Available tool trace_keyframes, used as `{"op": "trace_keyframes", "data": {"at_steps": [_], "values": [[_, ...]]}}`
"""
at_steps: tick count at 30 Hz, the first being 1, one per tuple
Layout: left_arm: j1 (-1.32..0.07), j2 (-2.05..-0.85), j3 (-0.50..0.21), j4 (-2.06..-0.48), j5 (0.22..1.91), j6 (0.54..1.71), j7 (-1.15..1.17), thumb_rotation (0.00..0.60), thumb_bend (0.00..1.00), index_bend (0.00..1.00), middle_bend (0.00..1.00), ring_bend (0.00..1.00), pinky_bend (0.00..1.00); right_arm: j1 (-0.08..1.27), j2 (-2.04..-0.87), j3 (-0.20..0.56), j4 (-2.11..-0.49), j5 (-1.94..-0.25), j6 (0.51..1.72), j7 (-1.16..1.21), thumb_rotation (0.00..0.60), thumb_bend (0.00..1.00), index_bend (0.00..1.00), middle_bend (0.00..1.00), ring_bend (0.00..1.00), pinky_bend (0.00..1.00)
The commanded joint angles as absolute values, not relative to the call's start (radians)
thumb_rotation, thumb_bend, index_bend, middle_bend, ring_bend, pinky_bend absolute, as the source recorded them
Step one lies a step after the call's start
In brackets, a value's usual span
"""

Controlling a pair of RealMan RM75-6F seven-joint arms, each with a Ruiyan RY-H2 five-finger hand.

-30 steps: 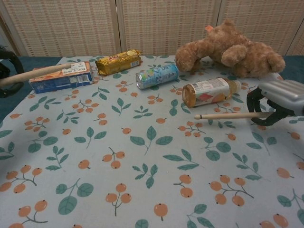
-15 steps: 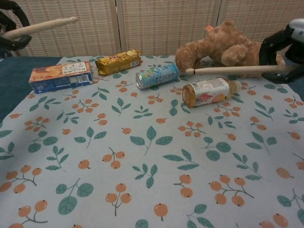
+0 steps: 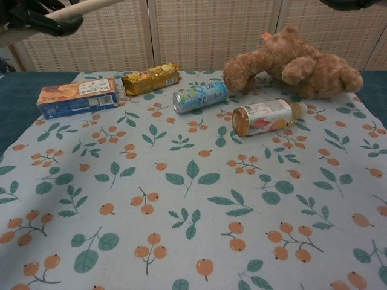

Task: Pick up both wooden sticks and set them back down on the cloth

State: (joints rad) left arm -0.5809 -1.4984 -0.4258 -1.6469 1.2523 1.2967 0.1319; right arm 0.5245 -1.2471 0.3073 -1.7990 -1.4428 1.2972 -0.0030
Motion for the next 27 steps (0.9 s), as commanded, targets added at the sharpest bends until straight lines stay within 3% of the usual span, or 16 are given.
{"op": "trace_keyframes", "data": {"at_steps": [1, 11, 27], "values": [[-0.601, -1.492, -0.461, -1.712, 1.222, 1.283, 0.074, 0.600, 0.42, 0.66, 0.84, 1.00, 1.00, 0.560, -1.298, 0.334, -1.749, -1.419, 1.281, 0.042, 0.600, 0.76, 0.83, 0.65, 0.93, 1.00], [-0.611, -1.487, -0.464, -1.760, 1.193, 1.260, -0.046, 0.600, 0.43, 0.66, 0.84, 1.00, 1.00, 0.628, -1.429, 0.356, -1.620, -1.421, 1.278, 0.183, 0.600, 0.76, 0.83, 0.65, 0.93, 1.00], [-0.605, -1.461, -0.433, -1.796, 1.246, 1.264, -0.163, 0.600, 0.42, 0.66, 0.84, 1.00, 1.00, 0.654, -1.507, 0.342, -1.503, -1.425, 1.299, 0.206, 0.600, 0.76, 0.83, 0.65, 0.93, 1.00]]}}
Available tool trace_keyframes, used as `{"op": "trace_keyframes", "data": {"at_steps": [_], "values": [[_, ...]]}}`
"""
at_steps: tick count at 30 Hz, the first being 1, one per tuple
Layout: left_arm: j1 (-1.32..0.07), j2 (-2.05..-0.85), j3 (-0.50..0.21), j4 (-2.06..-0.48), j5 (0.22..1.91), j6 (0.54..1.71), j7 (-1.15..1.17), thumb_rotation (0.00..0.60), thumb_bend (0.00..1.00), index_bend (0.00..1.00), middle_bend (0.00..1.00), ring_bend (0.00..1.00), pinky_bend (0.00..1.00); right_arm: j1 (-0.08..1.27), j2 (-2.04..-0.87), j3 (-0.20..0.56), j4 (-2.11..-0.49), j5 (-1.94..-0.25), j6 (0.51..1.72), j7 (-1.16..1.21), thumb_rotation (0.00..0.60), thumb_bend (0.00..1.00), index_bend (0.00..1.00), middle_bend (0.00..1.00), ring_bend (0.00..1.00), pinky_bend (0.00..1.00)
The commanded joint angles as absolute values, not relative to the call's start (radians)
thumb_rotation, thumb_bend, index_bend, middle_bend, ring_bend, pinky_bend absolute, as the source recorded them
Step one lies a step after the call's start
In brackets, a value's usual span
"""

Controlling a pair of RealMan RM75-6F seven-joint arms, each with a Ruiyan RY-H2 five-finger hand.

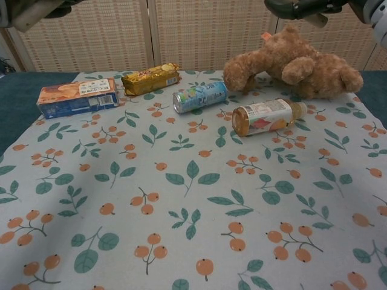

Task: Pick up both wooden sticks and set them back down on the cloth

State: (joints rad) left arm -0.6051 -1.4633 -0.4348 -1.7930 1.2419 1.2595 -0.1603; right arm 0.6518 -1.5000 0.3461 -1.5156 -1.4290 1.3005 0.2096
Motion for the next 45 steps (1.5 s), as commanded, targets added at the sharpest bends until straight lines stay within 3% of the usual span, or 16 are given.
{"op": "trace_keyframes", "data": {"at_steps": [1, 45], "values": [[-0.605, -1.459, -0.431, -1.797, 1.246, 1.264, -0.166, 0.600, 0.42, 0.66, 0.84, 1.00, 1.00, 0.655, -1.510, 0.342, -1.497, -1.422, 1.299, 0.207, 0.600, 0.76, 0.83, 0.65, 0.93, 1.00], [-0.624, -1.458, -0.336, -1.818, 1.300, 1.223, -0.234, 0.600, 0.42, 0.66, 0.84, 1.00, 1.00, 0.688, -1.547, 0.327, -1.495, -1.428, 1.290, 0.249, 0.600, 0.76, 0.83, 0.65, 0.93, 1.00]]}}
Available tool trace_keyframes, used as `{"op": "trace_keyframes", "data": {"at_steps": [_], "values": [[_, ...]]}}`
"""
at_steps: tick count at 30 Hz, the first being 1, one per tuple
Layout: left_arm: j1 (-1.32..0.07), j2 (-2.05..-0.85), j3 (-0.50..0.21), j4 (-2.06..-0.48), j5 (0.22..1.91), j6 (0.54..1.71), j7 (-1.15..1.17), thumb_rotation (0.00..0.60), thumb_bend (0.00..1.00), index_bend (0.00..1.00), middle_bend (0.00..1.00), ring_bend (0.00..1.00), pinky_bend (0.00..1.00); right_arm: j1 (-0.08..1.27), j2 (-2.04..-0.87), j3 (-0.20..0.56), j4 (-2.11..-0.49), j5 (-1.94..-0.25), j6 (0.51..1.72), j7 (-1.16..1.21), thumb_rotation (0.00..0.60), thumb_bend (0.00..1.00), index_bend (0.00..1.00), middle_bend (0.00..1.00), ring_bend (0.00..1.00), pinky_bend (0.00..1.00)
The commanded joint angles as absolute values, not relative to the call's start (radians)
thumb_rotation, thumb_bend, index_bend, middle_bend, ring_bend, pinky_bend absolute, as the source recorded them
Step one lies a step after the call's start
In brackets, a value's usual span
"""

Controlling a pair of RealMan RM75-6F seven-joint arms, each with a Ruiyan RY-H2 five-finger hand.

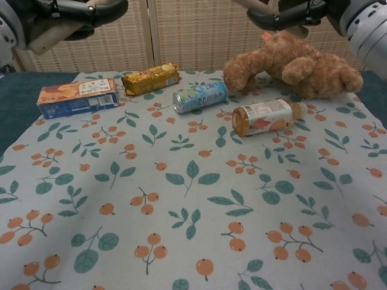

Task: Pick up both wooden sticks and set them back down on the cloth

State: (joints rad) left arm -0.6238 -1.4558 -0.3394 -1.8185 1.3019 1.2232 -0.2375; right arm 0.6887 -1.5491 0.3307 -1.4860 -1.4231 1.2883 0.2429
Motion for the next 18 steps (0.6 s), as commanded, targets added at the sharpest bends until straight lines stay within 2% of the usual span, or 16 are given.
{"op": "trace_keyframes", "data": {"at_steps": [1, 10, 13, 18], "values": [[-0.625, -1.460, -0.336, -1.816, 1.298, 1.222, -0.233, 0.600, 0.42, 0.66, 0.84, 1.00, 1.00, 0.686, -1.544, 0.325, -1.502, -1.430, 1.289, 0.251, 0.600, 0.76, 0.83, 0.65, 0.93, 1.00], [-0.629, -1.471, -0.343, -1.788, 1.260, 1.213, -0.228, 0.600, 0.43, 0.66, 0.84, 1.00, 1.00, 0.678, -1.524, 0.316, -1.521, -1.426, 1.282, 0.241, 0.600, 0.76, 0.83, 0.65, 0.93, 1.00], [-0.625, -1.468, -0.346, -1.776, 1.253, 1.218, -0.225, 0.600, 0.43, 0.66, 0.84, 1.00, 1.00, 0.675, -1.530, 0.315, -1.490, -1.429, 1.299, 0.204, 0.600, 0.76, 0.83, 0.65, 0.93, 1.00], [-0.602, -1.439, -0.331, -1.716, 1.242, 1.235, -0.183, 0.600, 0.42, 0.66, 0.84, 1.00, 1.00, 0.642, -1.559, 0.305, -1.370, -1.443, 1.395, 0.026, 0.600, 0.76, 0.83, 0.65, 0.93, 1.00]]}}
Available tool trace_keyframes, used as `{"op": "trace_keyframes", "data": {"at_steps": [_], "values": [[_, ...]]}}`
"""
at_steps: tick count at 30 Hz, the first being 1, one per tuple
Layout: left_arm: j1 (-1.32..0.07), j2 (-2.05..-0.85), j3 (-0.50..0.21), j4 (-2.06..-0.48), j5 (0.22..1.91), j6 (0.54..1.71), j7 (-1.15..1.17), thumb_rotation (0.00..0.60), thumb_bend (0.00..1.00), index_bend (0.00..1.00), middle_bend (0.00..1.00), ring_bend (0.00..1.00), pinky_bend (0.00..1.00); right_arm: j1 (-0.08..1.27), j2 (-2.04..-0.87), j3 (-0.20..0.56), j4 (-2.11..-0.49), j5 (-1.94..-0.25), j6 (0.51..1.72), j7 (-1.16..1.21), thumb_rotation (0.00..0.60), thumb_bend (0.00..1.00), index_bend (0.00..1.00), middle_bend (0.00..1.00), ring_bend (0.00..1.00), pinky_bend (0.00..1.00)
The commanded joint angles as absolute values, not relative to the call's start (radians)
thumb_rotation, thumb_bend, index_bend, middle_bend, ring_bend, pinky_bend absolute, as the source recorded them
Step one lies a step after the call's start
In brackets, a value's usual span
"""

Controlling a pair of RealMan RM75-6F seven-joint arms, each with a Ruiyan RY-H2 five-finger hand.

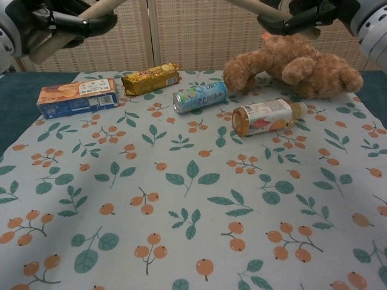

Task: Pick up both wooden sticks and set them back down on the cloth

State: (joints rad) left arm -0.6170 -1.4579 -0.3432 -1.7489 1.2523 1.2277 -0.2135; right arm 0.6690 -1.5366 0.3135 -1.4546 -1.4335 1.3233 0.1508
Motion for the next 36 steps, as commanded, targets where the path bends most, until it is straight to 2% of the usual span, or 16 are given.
{"op": "trace_keyframes", "data": {"at_steps": [1, 4, 10, 16, 17, 21, 23, 25, 28, 31, 36], "values": [[-0.596, -1.429, -0.323, -1.703, 1.231, 1.231, -0.159, 0.600, 0.43, 0.66, 0.84, 1.00, 1.00, 0.631, -1.566, 0.299, -1.347, -1.445, 1.416, -0.010, 0.600, 0.76, 0.83, 0.65, 0.93, 1.00], [-0.575, -1.420, -0.292, -1.625, 1.183, 1.248, -0.026, 0.600, 0.43, 0.67, 0.84, 1.00, 1.00, 0.583, -1.558, 0.252, -1.313, -1.439, 1.430, -0.050, 0.600, 0.76, 0.83, 0.65, 0.93, 1.00], [-0.529, -1.456, -0.194, -1.477, 1.193, 1.291, 0.141, 0.600, 0.43, 0.67, 0.85, 1.00, 1.00, 0.496, -1.500, 0.140, -1.276, -1.445, 1.380, 0.056, 0.600, 0.76, 0.83, 0.65, 0.93, 1.00], [-0.475, -1.510, -0.109, -1.424, 1.218, 1.319, 0.242, 0.600, 0.42, 0.67, 0.85, 1.00, 1.00, 0.453, -1.569, 0.035, -1.023, -1.496, 1.322, 0.226, 0.600, 0.76, 0.83, 0.65, 0.91, 1.00], [-0.468, -1.525, -0.101, -1.414, 1.216, 1.319, 0.255, 0.600, 0.43, 0.67, 0.85, 1.00, 1.00, 0.451, -1.595, 0.027, -0.963, -1.503, 1.314, 0.258, 0.600, 0.76, 0.83, 0.65, 0.87, 1.00], [-0.449, -1.566, -0.092, -1.379, 1.227, 1.345, 0.290, 0.600, 0.43, 0.66, 0.84, 0.98, 1.00, 0.453, -1.655, 0.015, -0.820, -1.523, 1.299, 0.364, 0.600, 0.75, 0.79, 0.65, 0.58, 0.99], [-0.445, -1.581, -0.095, -1.359, 1.240, 1.356, 0.294, 0.600, 0.42, 0.64, 0.80, 0.93, 1.00, 0.454, -1.675, 0.013, -0.766, -1.531, 1.296, 0.404, 0.600, 0.68, 0.73, 0.64, 0.45, 0.92], [-0.441, -1.592, -0.098, -1.354, 1.246, 1.361, 0.288, 0.600, 0.42, 0.59, 0.75, 0.89, 1.00, 0.455, -1.685, 0.012, -0.734, -1.535, 1.291, 0.437, 0.600, 0.57, 0.66, 0.57, 0.32, 0.76], [-0.432, -1.606, -0.098, -1.358, 1.251, 1.358, 0.274, 0.600, 0.41, 0.51, 0.67, 0.81, 1.00, 0.453, -1.698, 0.013, -0.695, -1.535, 1.282, 0.481, 0.600, 0.47, 0.56, 0.46, 0.20, 0.57], [-0.429, -1.616, -0.096, -1.360, 1.253, 1.336, 0.252, 0.600, 0.40, 0.43, 0.57, 0.73, 0.98, 0.449, -1.706, 0.011, -0.664, -1.536, 1.272, 0.508, 0.600, 0.41, 0.48, 0.37, 0.11, 0.43], [-0.425, -1.614, -0.076, -1.384, 1.272, 1.294, 0.214, 0.600, 0.36, 0.25, 0.37, 0.55, 0.81, 0.446, -1.700, 0.005, -0.639, -1.536, 1.238, 0.544, 0.600, 0.35, 0.36, 0.21, 0.00, 0.27]]}}
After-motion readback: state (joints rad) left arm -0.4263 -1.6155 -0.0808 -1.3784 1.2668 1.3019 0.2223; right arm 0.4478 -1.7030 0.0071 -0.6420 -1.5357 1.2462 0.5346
